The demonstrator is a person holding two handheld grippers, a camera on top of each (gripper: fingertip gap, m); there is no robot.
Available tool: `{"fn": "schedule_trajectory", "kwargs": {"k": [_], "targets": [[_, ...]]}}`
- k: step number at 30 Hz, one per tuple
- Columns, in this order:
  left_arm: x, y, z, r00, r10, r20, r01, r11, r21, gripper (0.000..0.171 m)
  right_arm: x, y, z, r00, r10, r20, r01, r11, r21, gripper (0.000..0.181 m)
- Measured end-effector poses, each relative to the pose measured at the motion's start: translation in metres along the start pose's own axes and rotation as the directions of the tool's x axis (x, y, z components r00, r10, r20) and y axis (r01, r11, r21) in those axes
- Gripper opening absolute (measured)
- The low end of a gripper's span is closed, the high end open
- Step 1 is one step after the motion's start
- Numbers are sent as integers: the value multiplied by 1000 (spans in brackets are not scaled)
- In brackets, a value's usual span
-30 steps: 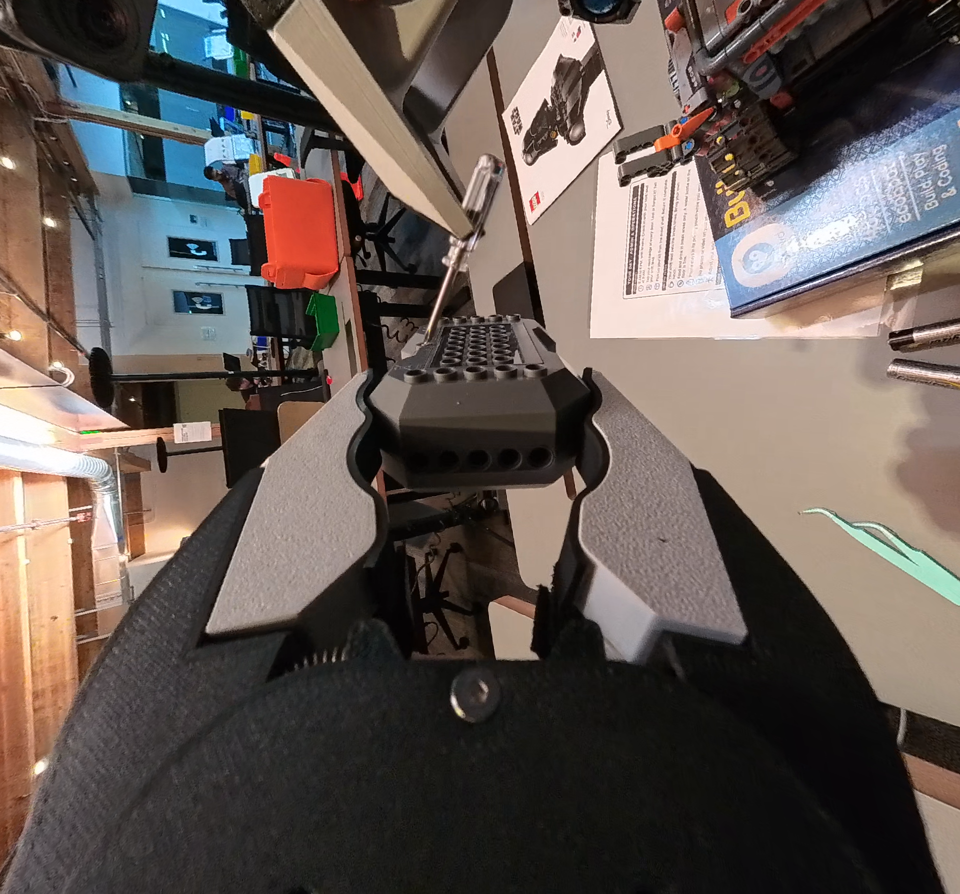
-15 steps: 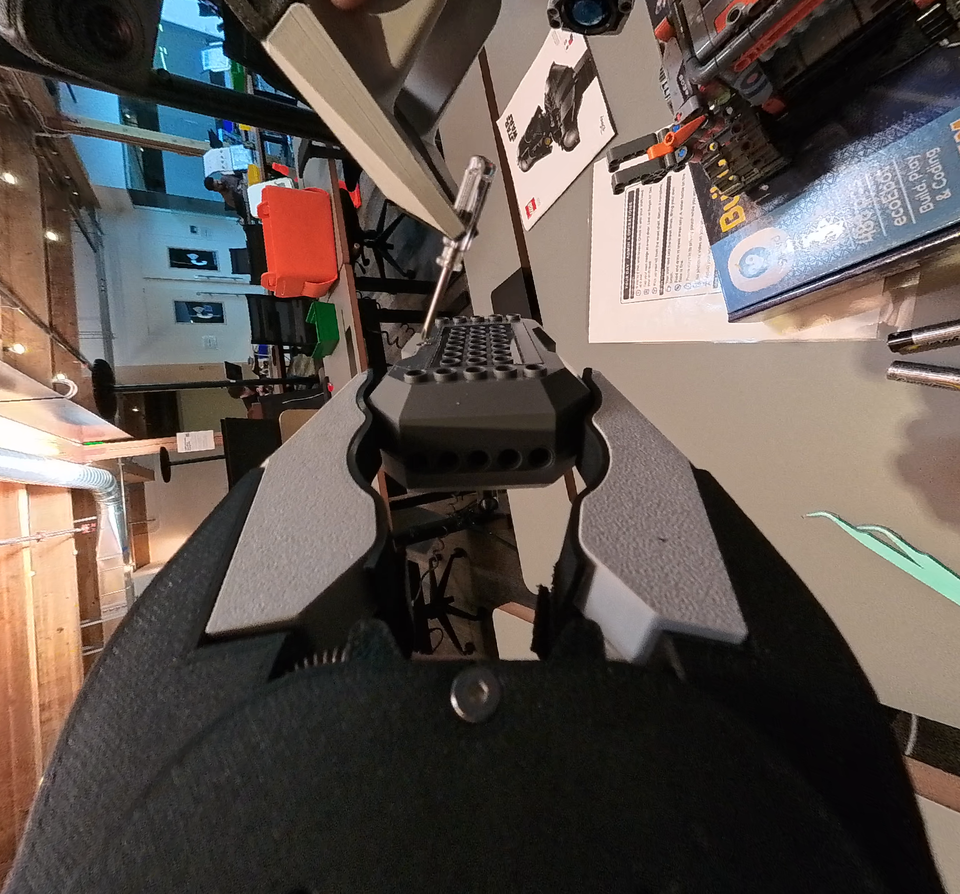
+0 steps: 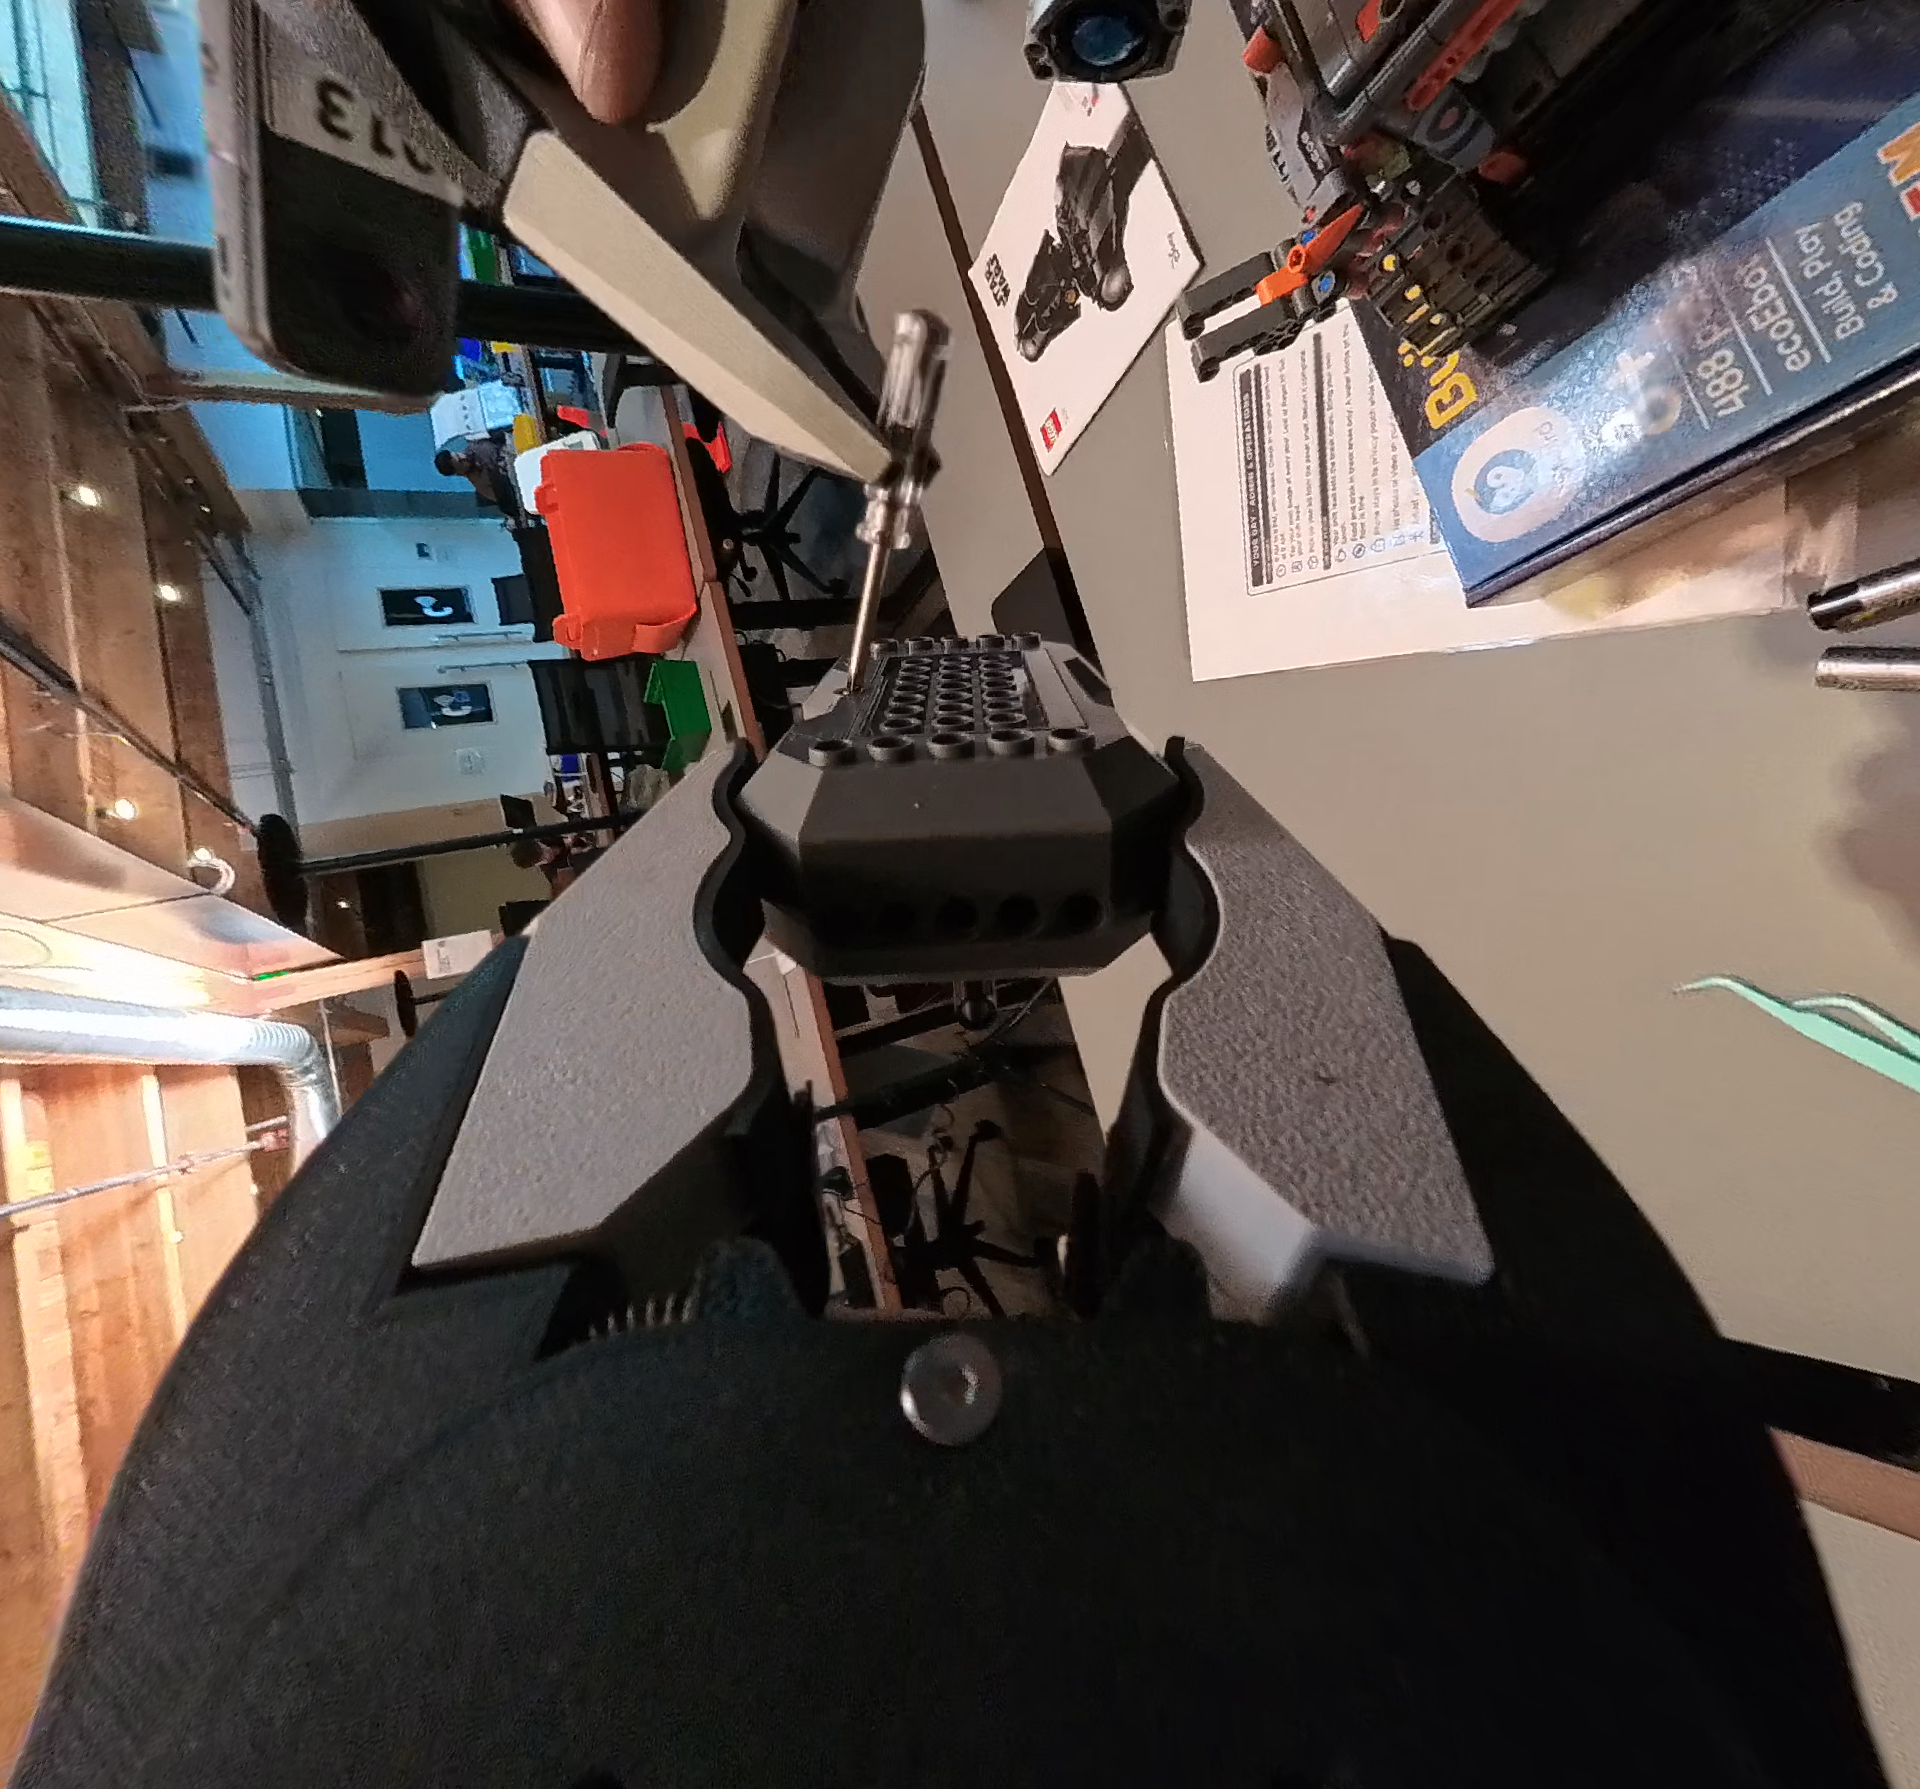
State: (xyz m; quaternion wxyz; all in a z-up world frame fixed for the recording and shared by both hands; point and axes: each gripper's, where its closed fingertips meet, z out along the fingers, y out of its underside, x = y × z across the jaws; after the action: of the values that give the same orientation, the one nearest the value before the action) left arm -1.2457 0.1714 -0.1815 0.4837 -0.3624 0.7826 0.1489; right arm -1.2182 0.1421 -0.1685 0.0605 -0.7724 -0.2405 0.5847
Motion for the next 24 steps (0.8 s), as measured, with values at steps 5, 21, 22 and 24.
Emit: {"fn": "schedule_trajectory", "kwargs": {"k": [5, 21, 22, 24], "targets": [[3, 0, -2, 998, 67, -14, -66, 998, 20, 73, 1, 2, 2, 997, 46, 65, -45, 999, -18, 4], [-3, 9, 3, 971, -209, -119, 212, 977, 8, 73, 21, -24, -8, 490, -658, -572, 537, 745, -397, 4], [-4, 10, 3, 964, -234, -127, 237, 972, 6, 73, 21, -27, -9, 409, -697, -590, 557, 702, -443, 4], [-6, 10, 3, 951, -274, -142, 277, 961, 7, 73, 22, -34, -14, 183, -780, -598, 578, 577, -576, 4]]}}
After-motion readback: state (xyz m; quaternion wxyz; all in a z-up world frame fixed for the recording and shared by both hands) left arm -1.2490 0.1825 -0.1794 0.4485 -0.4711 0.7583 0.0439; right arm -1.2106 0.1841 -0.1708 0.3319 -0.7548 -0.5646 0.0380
